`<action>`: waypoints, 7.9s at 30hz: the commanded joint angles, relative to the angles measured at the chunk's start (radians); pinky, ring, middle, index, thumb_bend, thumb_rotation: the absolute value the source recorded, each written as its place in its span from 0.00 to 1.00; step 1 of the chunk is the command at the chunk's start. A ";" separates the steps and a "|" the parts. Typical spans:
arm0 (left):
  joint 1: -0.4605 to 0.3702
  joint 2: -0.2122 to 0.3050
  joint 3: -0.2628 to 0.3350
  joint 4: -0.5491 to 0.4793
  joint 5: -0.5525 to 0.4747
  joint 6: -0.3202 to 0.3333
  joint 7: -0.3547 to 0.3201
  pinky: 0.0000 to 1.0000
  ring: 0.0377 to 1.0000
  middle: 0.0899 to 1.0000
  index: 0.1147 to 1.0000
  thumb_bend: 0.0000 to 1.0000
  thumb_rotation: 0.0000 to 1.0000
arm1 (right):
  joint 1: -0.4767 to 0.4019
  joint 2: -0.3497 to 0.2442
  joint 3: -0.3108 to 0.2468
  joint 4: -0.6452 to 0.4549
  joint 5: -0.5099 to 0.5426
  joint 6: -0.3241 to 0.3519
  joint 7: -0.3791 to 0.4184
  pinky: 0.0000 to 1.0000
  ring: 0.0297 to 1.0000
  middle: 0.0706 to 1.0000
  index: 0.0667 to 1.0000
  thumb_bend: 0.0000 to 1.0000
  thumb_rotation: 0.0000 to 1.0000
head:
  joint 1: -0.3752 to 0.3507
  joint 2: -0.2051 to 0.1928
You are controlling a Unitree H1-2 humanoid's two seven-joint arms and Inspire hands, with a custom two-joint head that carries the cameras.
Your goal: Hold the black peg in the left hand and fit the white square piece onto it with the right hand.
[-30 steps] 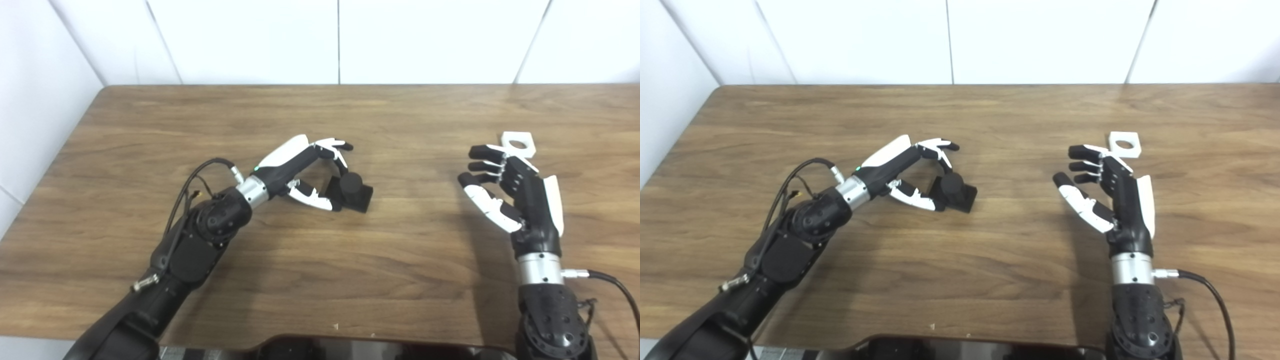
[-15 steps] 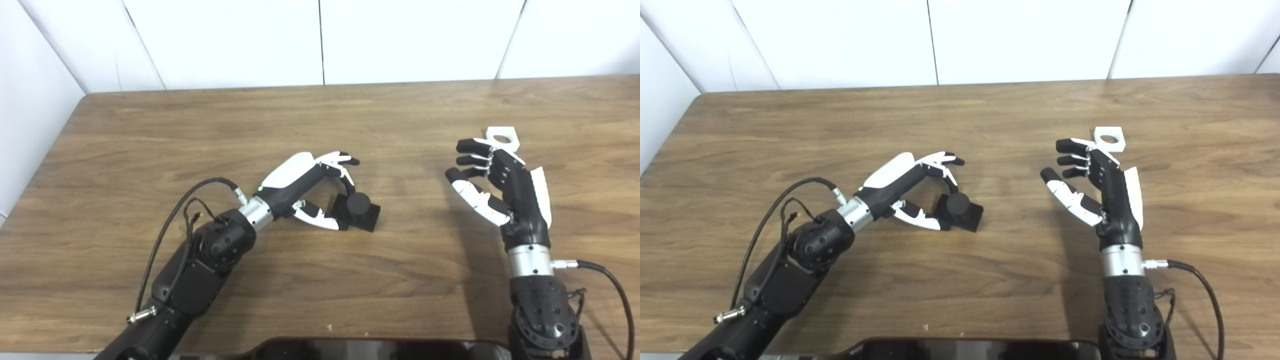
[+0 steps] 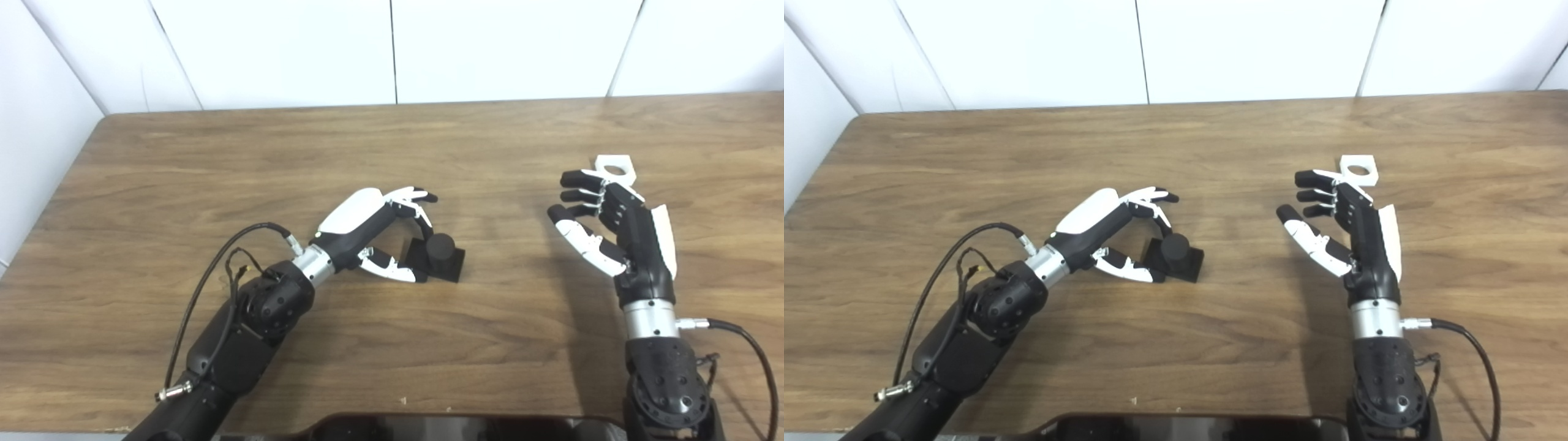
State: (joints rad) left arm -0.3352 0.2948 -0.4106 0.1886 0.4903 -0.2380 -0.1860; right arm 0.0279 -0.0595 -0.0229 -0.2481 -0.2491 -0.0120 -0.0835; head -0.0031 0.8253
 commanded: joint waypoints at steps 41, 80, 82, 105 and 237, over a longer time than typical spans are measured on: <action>0.003 0.008 0.010 0.057 0.143 0.038 0.083 0.78 0.88 0.82 0.42 0.52 0.07 | -0.014 0.004 -0.021 -0.054 0.005 -0.017 -0.011 0.55 0.63 0.67 0.64 0.57 0.40 | 0.015 0.021; 0.010 0.023 0.017 0.083 0.131 0.018 0.092 0.76 0.88 0.81 0.42 0.52 0.07 | -0.442 -0.542 -0.012 0.086 -0.265 0.109 0.238 0.56 0.69 0.70 0.65 0.68 0.19 | -0.180 -0.027; 0.013 0.023 0.017 0.080 0.131 0.018 0.095 0.76 0.88 0.81 0.42 0.52 0.07 | -0.498 -0.575 0.009 0.132 -0.261 0.124 0.290 0.59 0.73 0.72 0.66 0.69 0.19 | -0.178 -0.029; 0.026 0.023 0.021 0.053 0.129 0.032 0.090 0.76 0.88 0.81 0.42 0.52 0.07 | -0.780 -0.650 0.215 0.556 -0.204 0.063 0.606 0.92 1.00 0.95 0.83 0.82 0.44 | -0.163 -0.026; 0.047 0.030 0.024 0.032 0.130 0.036 0.094 0.75 0.87 0.80 0.42 0.52 0.07 | -0.677 -0.557 0.441 0.857 -0.359 0.016 0.460 0.97 0.94 0.89 0.65 0.79 0.32 | -0.095 0.017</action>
State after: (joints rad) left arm -0.3051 0.2852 -0.3842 0.2048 0.5716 -0.2425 -0.0642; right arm -0.7012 -0.6394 0.3978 0.5780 -0.6457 0.0274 0.3166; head -0.0966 0.8406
